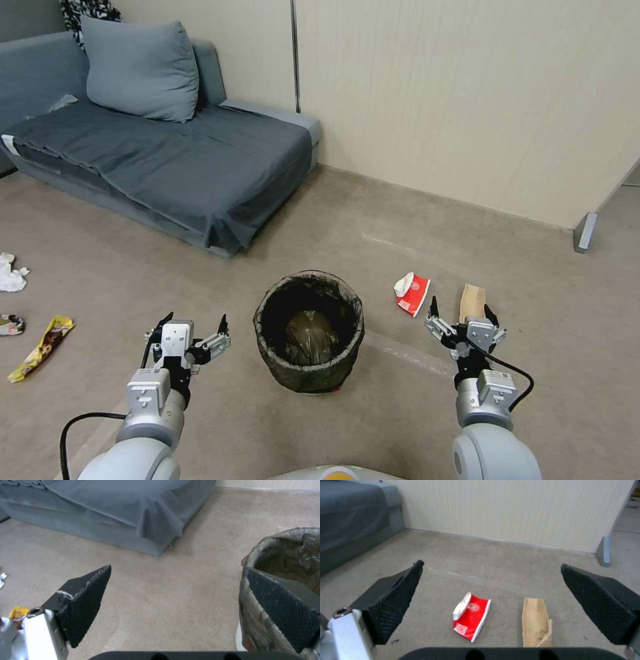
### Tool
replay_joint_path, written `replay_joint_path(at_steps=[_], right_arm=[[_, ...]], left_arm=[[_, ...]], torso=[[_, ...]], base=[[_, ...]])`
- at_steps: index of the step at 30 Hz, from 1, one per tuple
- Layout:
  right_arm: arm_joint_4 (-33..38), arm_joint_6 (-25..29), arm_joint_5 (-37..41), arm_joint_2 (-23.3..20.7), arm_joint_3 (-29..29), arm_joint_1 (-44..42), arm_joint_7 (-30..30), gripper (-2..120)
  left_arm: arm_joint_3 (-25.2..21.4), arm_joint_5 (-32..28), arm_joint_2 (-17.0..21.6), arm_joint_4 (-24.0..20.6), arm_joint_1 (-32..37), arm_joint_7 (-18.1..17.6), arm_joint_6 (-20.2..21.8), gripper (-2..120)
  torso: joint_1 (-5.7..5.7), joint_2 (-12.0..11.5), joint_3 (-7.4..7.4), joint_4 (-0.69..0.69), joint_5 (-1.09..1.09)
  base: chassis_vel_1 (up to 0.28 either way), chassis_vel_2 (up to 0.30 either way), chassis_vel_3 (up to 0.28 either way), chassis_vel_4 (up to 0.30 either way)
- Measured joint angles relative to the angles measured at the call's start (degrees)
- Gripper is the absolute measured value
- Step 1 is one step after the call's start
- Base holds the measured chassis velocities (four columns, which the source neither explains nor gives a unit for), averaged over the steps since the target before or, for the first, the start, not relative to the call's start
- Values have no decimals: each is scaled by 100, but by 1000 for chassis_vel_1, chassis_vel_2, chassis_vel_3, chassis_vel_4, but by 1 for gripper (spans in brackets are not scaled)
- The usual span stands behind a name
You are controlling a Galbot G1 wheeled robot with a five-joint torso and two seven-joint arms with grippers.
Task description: Pick up the trash bin, then pick up the garbage from the floor and place it into the trash bin.
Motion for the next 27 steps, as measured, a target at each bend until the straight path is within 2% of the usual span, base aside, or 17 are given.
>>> replay_joint_path(at_steps=[27], right_arm=[[0, 3, 1, 0, 0, 0, 0, 100]], left_arm=[[0, 0, 0, 0, 0, 0, 1, 100]], torso=[[0, 0, 0, 0, 0]], base=[[0, 0, 0, 0]])
